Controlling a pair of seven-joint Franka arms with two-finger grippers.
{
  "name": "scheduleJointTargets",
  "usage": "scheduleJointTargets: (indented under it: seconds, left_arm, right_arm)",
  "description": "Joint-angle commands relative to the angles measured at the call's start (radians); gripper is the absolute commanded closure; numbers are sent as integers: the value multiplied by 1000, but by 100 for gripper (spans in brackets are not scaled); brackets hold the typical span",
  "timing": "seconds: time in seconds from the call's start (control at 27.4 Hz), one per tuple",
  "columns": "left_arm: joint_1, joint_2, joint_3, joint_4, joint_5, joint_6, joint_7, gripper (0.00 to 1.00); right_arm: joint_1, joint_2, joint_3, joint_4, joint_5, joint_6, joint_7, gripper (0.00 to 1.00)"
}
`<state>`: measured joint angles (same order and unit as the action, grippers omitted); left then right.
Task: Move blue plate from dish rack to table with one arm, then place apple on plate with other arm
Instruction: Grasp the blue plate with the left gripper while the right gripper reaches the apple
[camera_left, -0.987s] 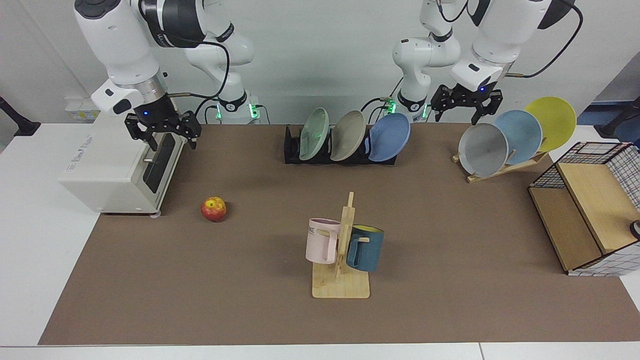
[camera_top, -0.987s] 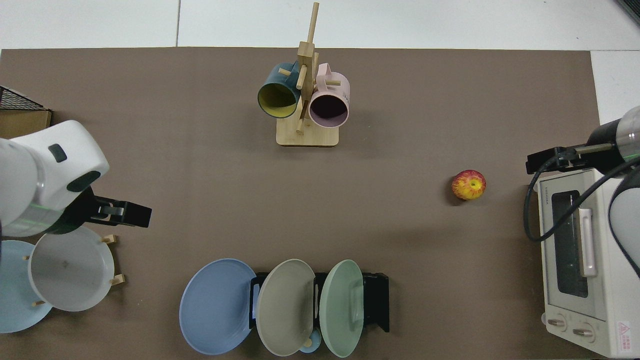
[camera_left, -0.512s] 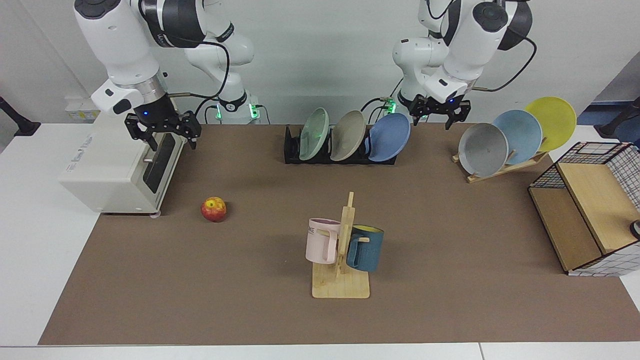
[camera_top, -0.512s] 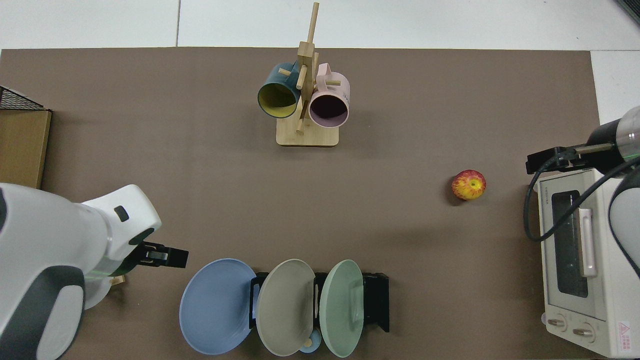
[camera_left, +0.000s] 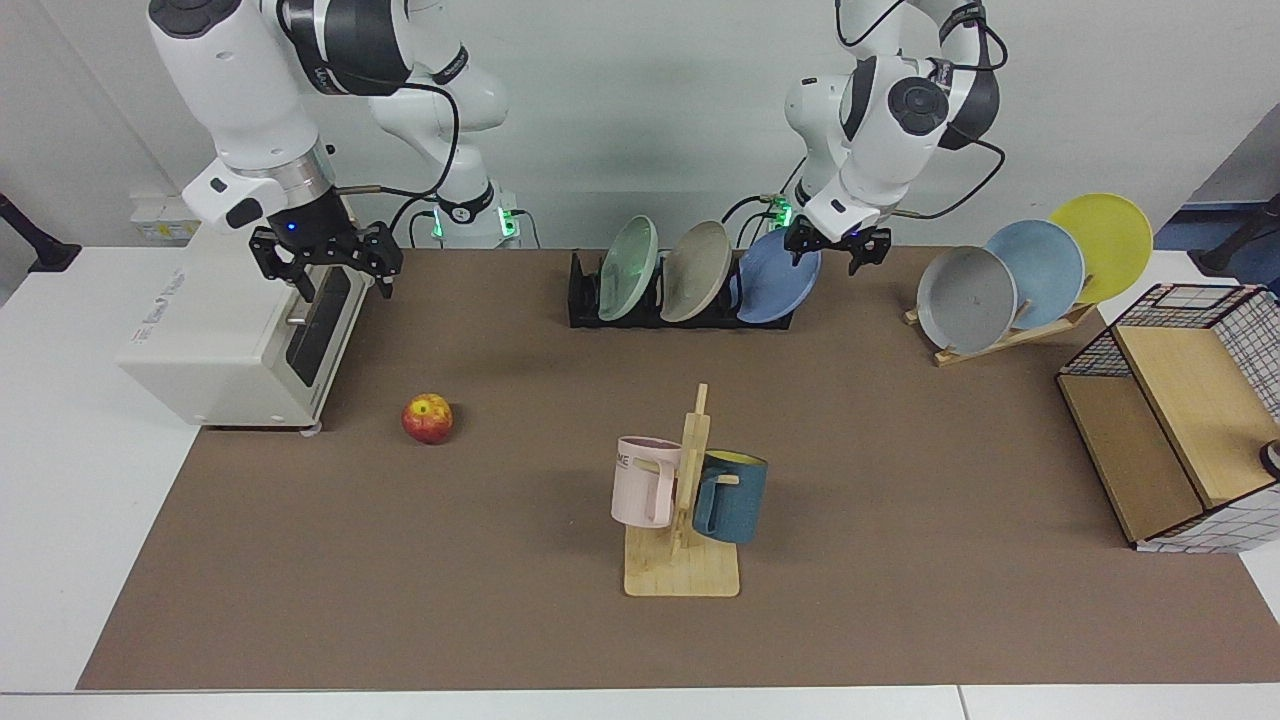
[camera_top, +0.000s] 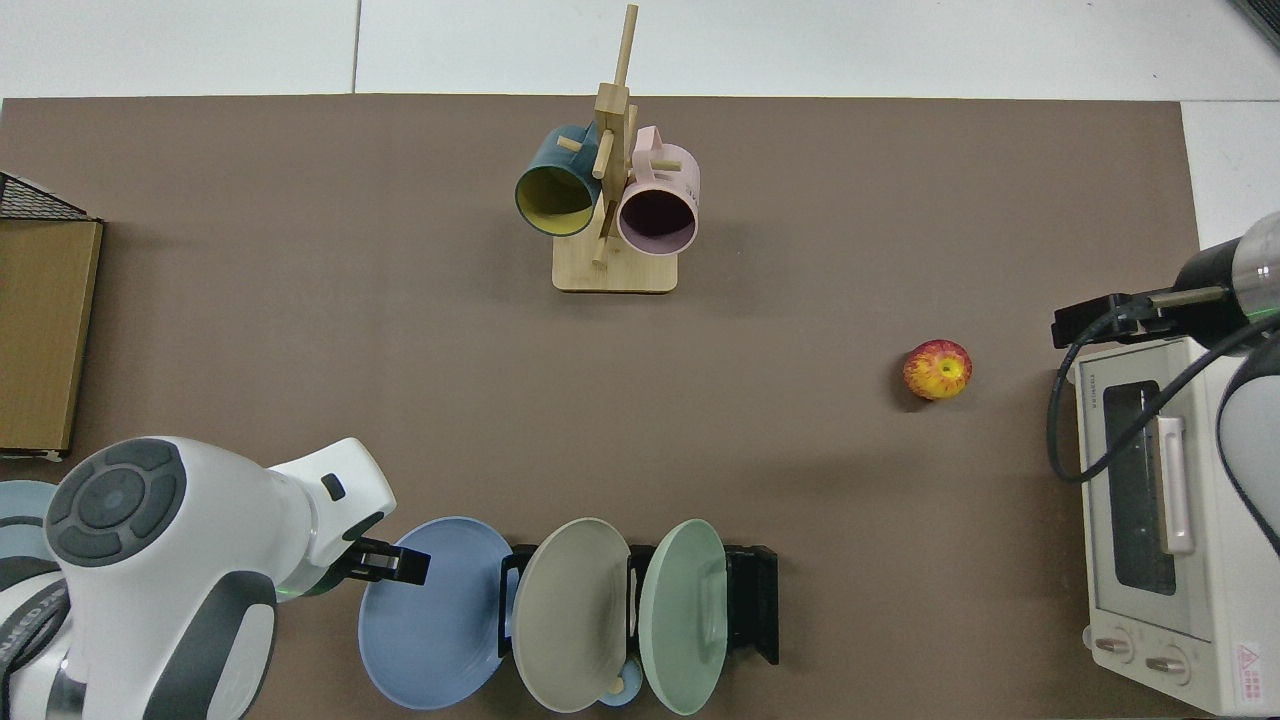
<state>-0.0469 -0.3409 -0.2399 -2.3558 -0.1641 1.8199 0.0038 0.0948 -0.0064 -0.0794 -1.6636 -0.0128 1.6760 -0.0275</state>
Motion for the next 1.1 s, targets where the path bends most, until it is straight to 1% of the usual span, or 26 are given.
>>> scheduleJointTargets:
  seconds: [0.0, 0.11, 0.18, 0.22, 0.26, 0.29, 0.33, 0.37, 0.48, 0.55, 0.66, 0.84, 0.95, 1.06]
  left_arm:
    - [-14, -58, -21, -103, -26, 30, 11, 2]
    - [-16, -70, -39, -119, -26, 15, 11, 12]
    - [-21, -73, -47, -119, -26, 6, 8, 24]
    - [-24, -75, -50, -120, -26, -7, 8, 33]
    - [-24, -78, -52, -119, -26, -22, 8, 49]
    - [-24, -78, -52, -119, -26, -33, 8, 62]
    - [-24, -78, -52, -119, -26, -36, 8, 69]
    - [-24, -78, -52, -117, -26, -37, 8, 74]
    - [-24, -76, -62, -109, -26, -37, 4, 77]
    - [-22, -76, -78, -103, -25, -37, -1, 83]
    - [-21, -76, -85, -82, -23, -50, -4, 99]
    - [-7, -67, -82, -13, 0, -103, 8, 100]
    - [-4, -63, -76, 39, 84, -137, 10, 100]
    - [-2, -50, -70, 87, 123, -154, 13, 100]
  right_arm:
    - [8, -30, 12, -33, 8, 8, 3, 0]
    - [34, -29, 13, -44, 8, 13, 18, 0]
    - [36, -20, 13, -53, 8, 37, 17, 0]
    - [36, -15, 13, -60, 8, 56, 15, 0]
    - [36, -11, 15, -70, 8, 74, 14, 0]
    - [36, 3, 13, -71, 8, 88, 6, 0]
    - [34, 19, 13, -67, 8, 91, 3, 0]
    - [33, 31, 15, -65, 10, 94, 3, 0]
    - [33, 58, 13, -65, 10, 116, 3, 0]
    - [33, 75, 15, -65, 10, 129, 3, 0]
    - [34, 103, 15, -67, 11, 159, 3, 0]
    - [37, 140, 16, -97, 11, 217, 8, 0]
    - [37, 140, 16, -165, 10, 290, 1, 0]
    - [40, 141, 16, -220, 10, 361, 14, 0]
